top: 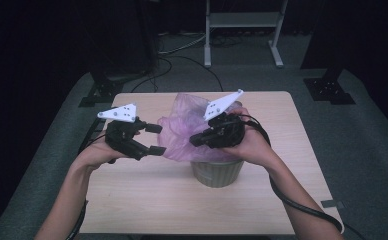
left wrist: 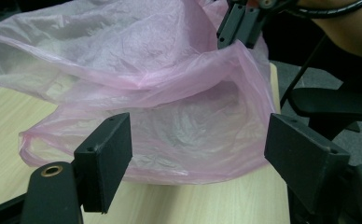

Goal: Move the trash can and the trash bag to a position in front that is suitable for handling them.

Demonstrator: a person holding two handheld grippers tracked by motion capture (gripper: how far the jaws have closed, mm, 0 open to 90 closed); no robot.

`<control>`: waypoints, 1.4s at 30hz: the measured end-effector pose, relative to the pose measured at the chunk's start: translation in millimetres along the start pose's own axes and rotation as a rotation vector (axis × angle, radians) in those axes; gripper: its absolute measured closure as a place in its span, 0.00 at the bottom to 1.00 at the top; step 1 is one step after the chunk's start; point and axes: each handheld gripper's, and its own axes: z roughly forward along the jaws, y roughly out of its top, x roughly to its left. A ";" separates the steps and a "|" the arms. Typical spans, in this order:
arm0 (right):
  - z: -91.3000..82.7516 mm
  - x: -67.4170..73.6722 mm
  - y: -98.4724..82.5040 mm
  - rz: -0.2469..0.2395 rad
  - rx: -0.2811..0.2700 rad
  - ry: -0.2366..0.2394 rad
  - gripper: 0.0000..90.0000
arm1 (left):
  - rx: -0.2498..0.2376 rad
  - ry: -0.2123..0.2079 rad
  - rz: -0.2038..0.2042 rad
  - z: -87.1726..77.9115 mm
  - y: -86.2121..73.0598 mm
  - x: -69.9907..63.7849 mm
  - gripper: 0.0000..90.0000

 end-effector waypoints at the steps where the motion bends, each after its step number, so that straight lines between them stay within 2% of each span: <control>1: -3.1 -0.6 -2.5 0.000 -0.007 -0.003 0.99 | 0.000 -0.006 0.006 1.2 1.8 -1.0 0.25; 4: -10.7 -1.4 -8.5 0.010 -0.026 -0.013 1.00 | 0.002 -0.022 0.018 4.9 7.1 -3.7 0.26; 6: -17.2 -2.2 -14.1 0.014 -0.042 -0.020 1.00 | 0.002 -0.045 0.037 8.4 12.2 -5.9 0.30; 11: -27.2 -3.0 -24.0 0.026 -0.067 -0.040 1.00 | 0.002 -0.088 0.054 18.3 23.0 -10.1 0.30; 14: -30.7 -4.2 -28.1 0.033 -0.080 -0.048 1.00 | 0.003 -0.093 0.062 18.8 25.9 -10.7 0.31; 15: -33.2 -5.1 -32.1 0.040 -0.094 -0.048 1.00 | 0.005 -0.104 0.069 19.0 27.4 -11.3 0.36; 18: -34.2 -4.3 -34.6 0.045 -0.103 -0.045 1.00 | 0.009 -0.115 0.072 20.2 29.0 -12.1 0.42; 19: -34.1 -3.9 -35.3 0.038 -0.107 -0.045 1.00 | 0.013 -0.126 0.070 21.5 30.6 -12.6 0.42; 21: -32.4 -1.0 -35.2 0.028 -0.111 -0.046 1.00 | 0.017 -0.138 0.063 23.6 32.6 -13.3 0.50; 24: -29.6 2.9 -33.2 0.011 -0.106 -0.049 1.00 | 0.032 -0.166 0.063 28.0 37.7 -15.1 0.55; 28: -28.2 5.4 -31.0 -0.001 -0.106 -0.050 1.00 | 0.041 -0.188 0.053 31.4 42.4 -15.8 0.58; 29: -28.1 5.4 -30.3 0.001 -0.108 -0.053 1.00 | 0.045 -0.207 0.046 33.2 43.6 -16.0 0.58; 30: -28.1 5.4 -30.3 0.001 -0.108 -0.053 1.00 | 0.045 -0.207 0.046 33.2 43.6 -16.0 0.59; 33: -26.8 5.2 -30.2 -0.003 -0.095 -0.063 1.00 | 0.033 -0.242 0.046 31.7 45.3 -17.3 0.59; 35: -26.7 5.0 -30.6 -0.001 -0.096 -0.060 1.00 | 0.038 -0.236 0.045 30.7 45.6 -17.2 0.59; 36: -27.0 5.3 -30.8 -0.004 -0.098 -0.057 1.00 | 0.042 -0.229 0.044 30.4 45.8 -17.0 0.64; 37: -27.0 5.3 -30.8 -0.004 -0.098 -0.057 1.00 | 0.047 -0.225 0.041 30.4 45.9 -16.5 0.64; 39: -27.7 6.5 -29.9 -0.010 -0.108 -0.052 1.00 | 0.069 -0.198 0.024 32.1 45.9 -15.0 0.69; 42: -28.2 8.2 -28.4 -0.012 -0.109 -0.053 0.99 | 0.091 -0.197 -0.005 37.7 45.2 -13.6 0.75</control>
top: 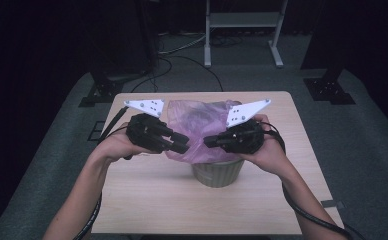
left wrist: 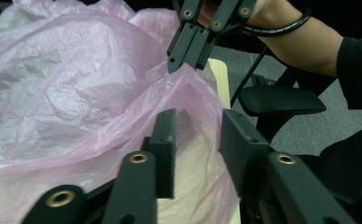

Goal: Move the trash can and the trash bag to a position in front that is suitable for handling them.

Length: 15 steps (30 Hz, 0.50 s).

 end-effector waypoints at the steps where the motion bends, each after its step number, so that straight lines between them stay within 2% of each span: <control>1: -0.1 0.2 0.1 0.000 0.001 0.000 0.99 | 0.004 0.003 -0.002 1.2 0.1 0.2 0.81; 2: -0.1 0.2 0.1 0.000 0.001 0.000 0.99 | 0.012 0.002 -0.002 2.8 0.4 0.4 0.81; 3: -0.5 0.1 -0.3 0.001 -0.001 0.001 0.99 | 0.018 0.001 0.002 4.8 0.6 0.2 0.88; 4: -0.5 0.1 -0.3 0.001 -0.001 0.001 0.99 | 0.023 0.003 0.008 5.9 0.8 0.0 0.88; 7: -1.9 -0.5 -1.3 0.002 -0.001 -0.001 1.00 | 0.027 0.032 0.013 6.9 1.3 0.5 1.00; 11: -8.8 -2.9 -5.9 0.017 -0.016 0.000 1.00 | 0.007 0.077 0.006 3.6 0.3 3.1 1.00; 15: -14.6 -5.7 -11.3 0.038 -0.026 0.000 1.00 | -0.008 0.093 -0.001 0.8 -0.7 5.2 1.00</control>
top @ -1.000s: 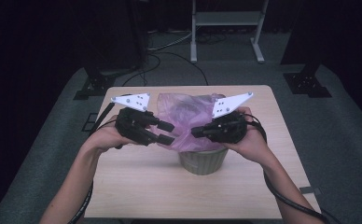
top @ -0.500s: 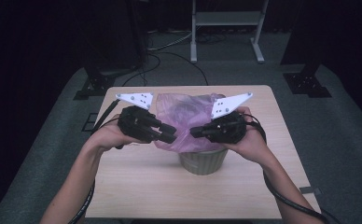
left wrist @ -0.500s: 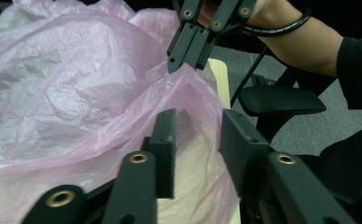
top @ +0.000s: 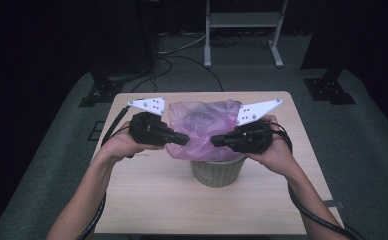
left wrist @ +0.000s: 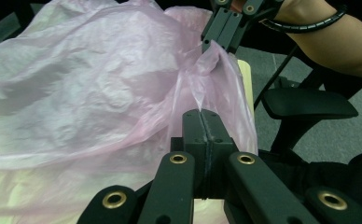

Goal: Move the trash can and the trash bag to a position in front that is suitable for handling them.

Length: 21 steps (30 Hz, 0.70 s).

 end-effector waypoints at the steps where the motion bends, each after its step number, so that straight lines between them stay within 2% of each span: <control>1: 0.0 0.0 0.0 0.000 0.000 0.000 1.00 | 0.000 0.000 0.000 0.0 0.0 0.0 1.00; 9: -18.3 -7.2 -11.5 0.033 -0.013 -0.032 1.00 | -0.019 0.061 -0.032 -11.1 -6.1 9.9 1.00; 10: -21.8 -8.8 -13.2 0.038 -0.016 -0.040 1.00 | -0.021 0.083 -0.040 -13.7 -7.5 11.8 1.00; 14: -43.1 -16.8 -21.9 0.071 -0.038 -0.081 1.00 | -0.031 0.117 -0.057 -20.7 -10.1 15.4 1.00; 15: -43.1 -16.8 -21.9 0.071 -0.038 -0.081 1.00 | -0.038 0.120 -0.063 -22.8 -10.9 16.6 1.00; 16: -52.0 -20.2 -26.0 0.082 -0.043 -0.101 1.00 | -0.042 0.129 -0.069 -24.9 -11.7 17.6 1.00; 17: -52.0 -20.2 -26.0 0.082 -0.043 -0.101 1.00 | -0.044 0.135 -0.073 -26.9 -12.7 18.9 1.00; 18: -60.9 -23.6 -30.7 0.097 -0.051 -0.119 1.00 | -0.051 0.150 -0.086 -30.3 -15.4 21.4 1.00; 21: -69.3 -26.7 -35.8 0.115 -0.059 -0.136 1.00 | -0.056 0.158 -0.098 -33.6 -18.6 24.4 1.00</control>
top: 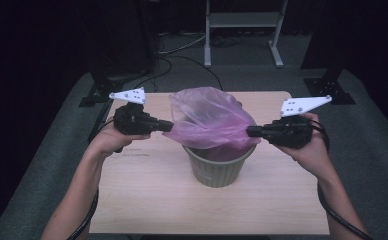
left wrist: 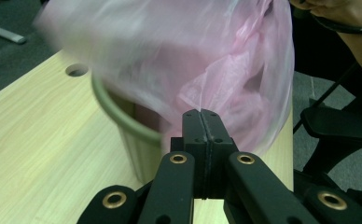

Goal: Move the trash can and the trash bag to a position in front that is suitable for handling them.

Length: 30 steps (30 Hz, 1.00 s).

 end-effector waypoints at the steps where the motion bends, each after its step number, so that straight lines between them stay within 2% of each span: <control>1: -7.0 -4.4 -4.3 0.015 -0.005 -0.016 1.00 | -0.007 0.012 -0.011 -2.7 -1.9 2.6 1.00; 13: -34.3 -25.9 -32.6 0.098 -0.010 -0.092 1.00 | -0.027 0.071 -0.056 -25.1 -13.7 13.7 1.00; 21: -45.1 -32.7 -42.6 0.123 -0.007 -0.124 1.00 | -0.042 0.101 -0.084 -42.1 -22.1 18.3 1.00; 30: -52.8 -38.5 -52.1 0.151 0.007 -0.150 1.00 | -0.035 0.128 -0.109 -56.2 -31.9 20.4 1.00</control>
